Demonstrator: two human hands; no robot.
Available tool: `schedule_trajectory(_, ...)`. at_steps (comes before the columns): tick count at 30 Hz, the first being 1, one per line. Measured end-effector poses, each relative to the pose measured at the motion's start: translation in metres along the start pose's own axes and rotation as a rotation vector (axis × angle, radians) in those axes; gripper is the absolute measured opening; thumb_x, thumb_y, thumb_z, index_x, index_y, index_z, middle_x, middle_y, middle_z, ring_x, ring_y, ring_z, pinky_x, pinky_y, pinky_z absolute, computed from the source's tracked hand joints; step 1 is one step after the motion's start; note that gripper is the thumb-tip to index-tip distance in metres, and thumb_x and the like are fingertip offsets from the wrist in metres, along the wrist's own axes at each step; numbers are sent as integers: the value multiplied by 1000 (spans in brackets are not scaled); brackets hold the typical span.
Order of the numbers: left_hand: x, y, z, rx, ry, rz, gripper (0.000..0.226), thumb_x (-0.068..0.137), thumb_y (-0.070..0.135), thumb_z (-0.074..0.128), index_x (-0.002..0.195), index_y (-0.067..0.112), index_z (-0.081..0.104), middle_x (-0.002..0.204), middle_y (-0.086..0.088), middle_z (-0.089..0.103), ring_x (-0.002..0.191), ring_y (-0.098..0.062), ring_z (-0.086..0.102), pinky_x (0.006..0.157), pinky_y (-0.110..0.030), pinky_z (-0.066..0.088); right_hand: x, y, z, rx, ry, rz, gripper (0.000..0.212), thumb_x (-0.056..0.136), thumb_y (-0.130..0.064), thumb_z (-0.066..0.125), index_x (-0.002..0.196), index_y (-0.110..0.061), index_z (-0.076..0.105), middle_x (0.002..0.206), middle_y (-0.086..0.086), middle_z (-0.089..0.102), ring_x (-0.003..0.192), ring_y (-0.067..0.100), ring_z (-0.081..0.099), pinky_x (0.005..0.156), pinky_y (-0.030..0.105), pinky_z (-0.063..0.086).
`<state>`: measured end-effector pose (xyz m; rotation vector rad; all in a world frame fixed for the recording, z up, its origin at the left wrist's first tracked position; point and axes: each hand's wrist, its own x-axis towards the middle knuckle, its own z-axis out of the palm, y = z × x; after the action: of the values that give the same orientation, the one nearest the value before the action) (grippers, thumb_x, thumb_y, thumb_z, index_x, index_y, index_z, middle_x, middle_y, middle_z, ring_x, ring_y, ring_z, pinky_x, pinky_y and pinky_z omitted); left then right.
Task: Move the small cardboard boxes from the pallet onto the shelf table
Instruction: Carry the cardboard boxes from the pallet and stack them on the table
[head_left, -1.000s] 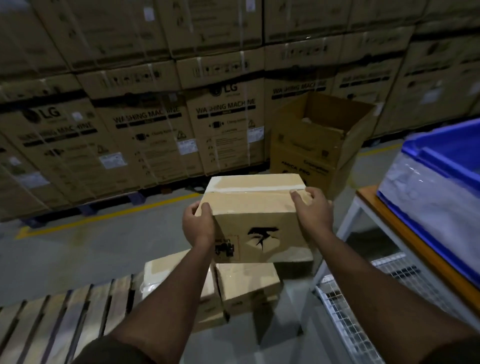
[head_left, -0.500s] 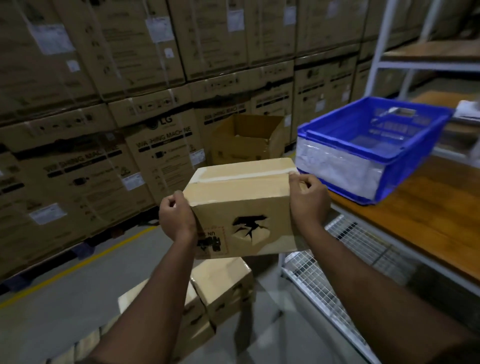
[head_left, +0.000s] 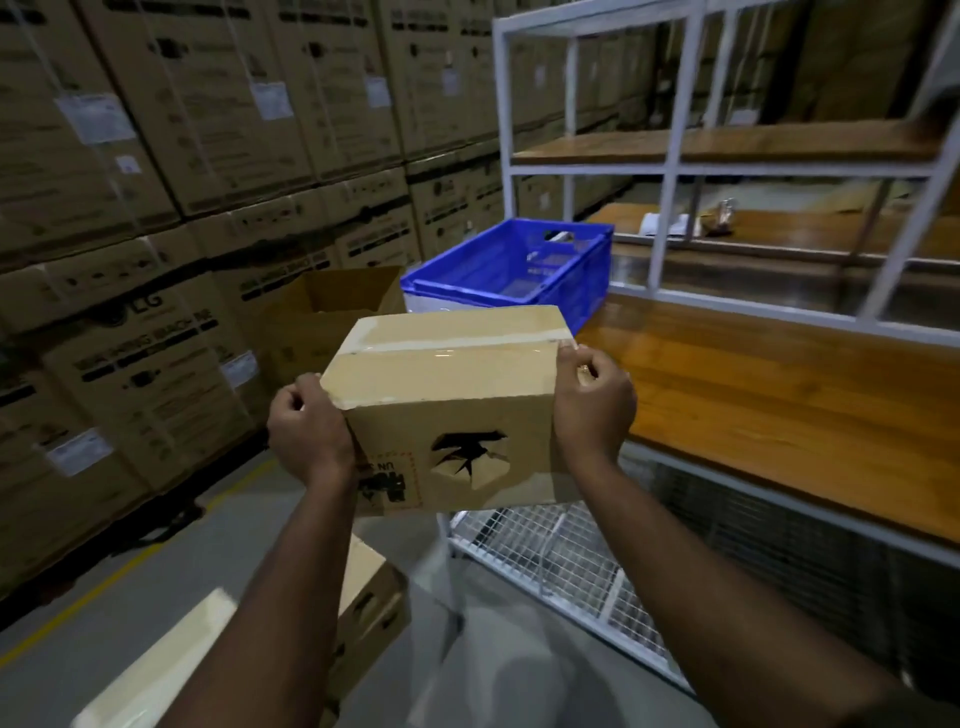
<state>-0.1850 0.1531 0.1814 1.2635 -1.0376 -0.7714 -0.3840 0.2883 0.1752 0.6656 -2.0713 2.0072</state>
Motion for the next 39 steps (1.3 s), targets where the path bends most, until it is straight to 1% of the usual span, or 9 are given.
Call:
schedule_trajectory(6, -64, 11, 39, -67, -133, -6, 30, 93, 39, 48, 90, 16, 67, 76, 5, 59, 69, -11, 50, 66, -32, 38, 30, 20, -74, -74, 84, -6, 44, 85, -64, 42, 82, -27, 65, 86, -3, 69, 87, 22, 62, 70, 38, 52)
schedule_trajectory(13, -113, 16, 103, -68, -301, -2, 23, 94, 33, 52, 87, 15, 64, 83, 0, 63, 74, -16, 52, 68, -31, 36, 65, 46, -128, -140, 187, 28, 24, 93, -52, 52, 86, -32, 63, 89, -8, 67, 93, 23, 63, 77, 42, 55)
schedule_trajectory(22, -126, -2, 212, -107, -558, -17, 21, 93, 39, 53, 89, 22, 65, 91, 1, 67, 86, -19, 61, 78, -37, 47, 126, 89, -134, -268, 292, 44, 18, 94, -45, 54, 83, -31, 60, 85, -8, 61, 94, 24, 58, 79, 51, 53)
schedule_trajectory(26, -124, -8, 258, -121, -671, -44, 21, 96, 38, 54, 93, 21, 66, 93, 3, 67, 88, -15, 61, 80, -37, 50, 152, 106, -124, -328, 301, 74, 16, 95, -39, 58, 82, -29, 59, 79, -14, 54, 96, 26, 55, 79, 49, 52)
schedule_trajectory(30, -121, -22, 294, -52, -837, -68, 21, 97, 37, 58, 107, 21, 67, 110, 2, 67, 108, -21, 62, 95, -42, 50, 168, 130, -121, -406, 276, 137, 17, 94, -39, 59, 87, -24, 64, 91, -7, 59, 103, 26, 53, 83, 46, 50)
schedule_trajectory(32, -121, -26, 308, -21, -975, -41, 35, 99, 40, 60, 125, 17, 61, 125, -1, 62, 117, -22, 59, 97, -40, 50, 174, 145, -120, -445, 223, 140, 22, 93, -41, 59, 97, -21, 68, 104, -4, 63, 110, 26, 51, 88, 42, 48)
schedule_trajectory(34, -124, -29, 317, 9, -1117, 0, 56, 97, 43, 63, 143, 14, 49, 136, 2, 53, 122, -17, 53, 93, -30, 49, 181, 158, -119, -520, 159, 185, 33, 94, -44, 60, 112, -18, 69, 129, 3, 61, 127, 28, 45, 96, 39, 41)
schedule_trajectory(36, -128, -31, 322, 58, -1204, 59, 71, 95, 43, 66, 153, 14, 37, 138, 7, 41, 122, -7, 42, 81, -14, 41, 188, 166, -120, -610, 104, 207, 41, 94, -45, 60, 125, -18, 65, 146, 5, 51, 138, 27, 36, 103, 39, 35)
schedule_trajectory(39, -127, -33, 336, 128, -1235, 126, 78, 93, 44, 68, 155, 14, 32, 152, -2, 38, 121, -5, 36, 81, -15, 37, 202, 170, -123, -663, 56, 202, 45, 95, -45, 59, 133, -21, 59, 152, 4, 44, 141, 27, 32, 106, 42, 35)
